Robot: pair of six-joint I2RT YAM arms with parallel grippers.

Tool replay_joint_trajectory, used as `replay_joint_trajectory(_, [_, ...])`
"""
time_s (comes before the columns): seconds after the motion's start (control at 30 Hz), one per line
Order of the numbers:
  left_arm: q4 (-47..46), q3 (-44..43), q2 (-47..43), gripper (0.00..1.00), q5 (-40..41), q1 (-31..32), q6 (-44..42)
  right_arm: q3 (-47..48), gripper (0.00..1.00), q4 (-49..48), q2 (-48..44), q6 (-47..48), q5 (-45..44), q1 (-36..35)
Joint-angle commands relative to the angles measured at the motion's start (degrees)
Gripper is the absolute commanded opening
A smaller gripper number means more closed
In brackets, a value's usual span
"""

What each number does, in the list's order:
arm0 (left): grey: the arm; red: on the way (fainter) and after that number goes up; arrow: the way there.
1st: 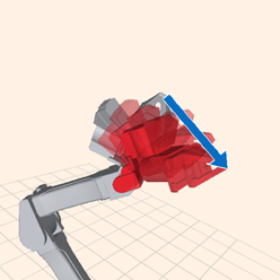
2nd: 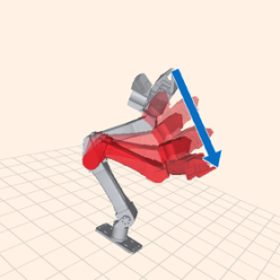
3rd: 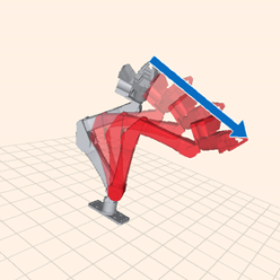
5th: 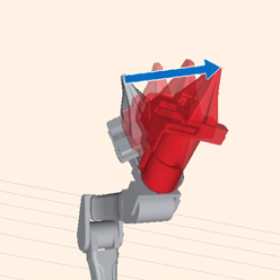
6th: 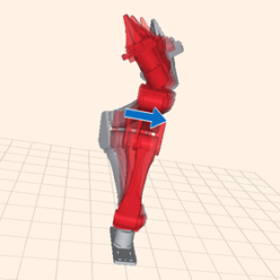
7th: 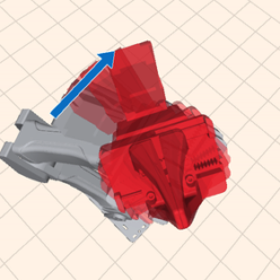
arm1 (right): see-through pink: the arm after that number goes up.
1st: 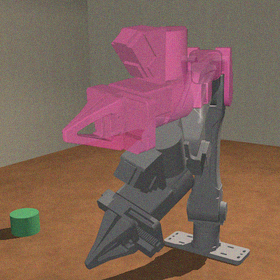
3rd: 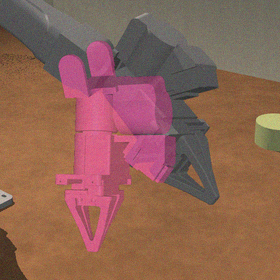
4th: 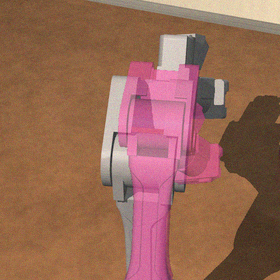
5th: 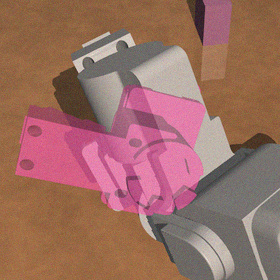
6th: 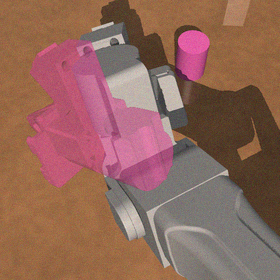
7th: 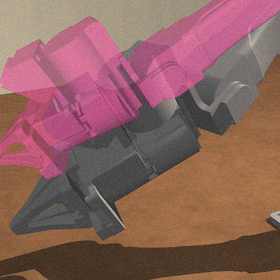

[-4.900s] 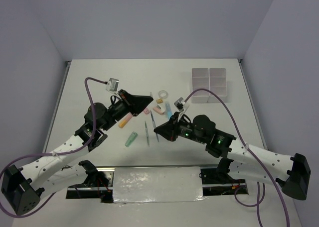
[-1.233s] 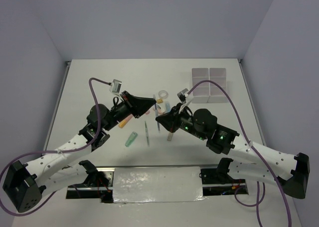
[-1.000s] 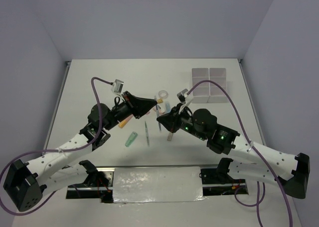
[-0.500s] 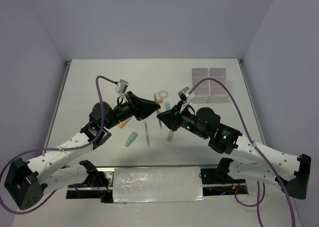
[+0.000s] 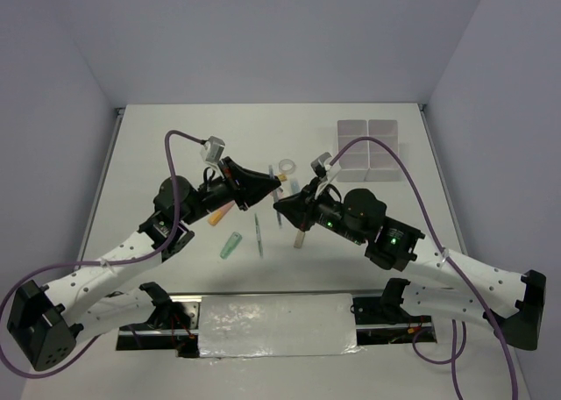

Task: Sort the stationery into containers
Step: Close the pen cap on the pen.

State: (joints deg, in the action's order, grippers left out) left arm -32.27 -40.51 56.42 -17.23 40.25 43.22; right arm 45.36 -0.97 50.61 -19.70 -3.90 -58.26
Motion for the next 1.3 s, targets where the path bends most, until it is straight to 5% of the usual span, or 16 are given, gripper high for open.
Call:
replay_joint_trajectory(0.0, [-4.46, -1.94, -0.97, 0.0, -4.65, 0.27, -1.74, 2.54, 0.0, -4.21, -0.16, -0.42, 0.03, -0.28])
replay_joint_trajectory(0.17, [-6.75, -1.41, -0.96, 0.0, -6.14, 0.18, -1.3, 2.36, 0.09, -5.79, -0.42, -0.77, 1.17, -0.19])
replay_joint_trajectory(0.2, [-7.1, -1.41, -1.05, 0.0, -6.75, 0.18, -0.95, 2.19, 0.24, -5.97, -0.51, -0.69, 1.52, -0.27])
replay_joint_trajectory(0.43, [-11.93, -1.41, -1.31, 0.0, -13.26, 0.18, -0.24, 1.66, 0.39, -7.72, -0.6, -0.95, 3.64, 0.34])
replay_joint_trajectory(0.53, [-12.73, -1.32, -1.84, 0.0, -14.84, 0.18, -0.68, 1.66, 0.3, -8.08, -0.69, -0.86, 5.22, 0.34])
replay_joint_trajectory(0.63, [-13.6, -1.32, -1.93, 0.0, -16.34, 0.18, -0.6, 1.66, 0.0, -8.34, -0.6, -1.12, 6.18, 0.43])
replay_joint_trajectory(0.67, [-13.52, -1.5, -1.84, 0.0, -16.6, 0.18, -0.6, 1.57, 0.0, -8.6, -0.69, -1.21, 6.62, 0.34])
replay_joint_trajectory(0.73, [-12.56, -1.94, -1.41, 0.09, -16.17, 0.18, -0.86, 1.22, 0.0, -10.35, -0.86, -1.04, 8.73, 0.34])
replay_joint_trajectory(1.03, [-2.37, -3.96, -2.72, 0.81, -10.74, 0.18, -4.98, 0.95, 0.0, -8.08, -2.36, 0.1, 4.61, 0.34])
replay_joint_trajectory(1.13, [4.46, -5.8, -3.86, 0.89, -5.91, 0.18, -7.26, 1.13, 0.0, -6.77, -2.27, 0.28, 3.99, 0.34])
replay_joint_trajectory(1.27, [9.59, -7.56, -5.71, 0.88, 0.96, 0.18, -8.77, 1.83, 0.0, -4.39, -1.13, 0.98, 3.99, 0.34])
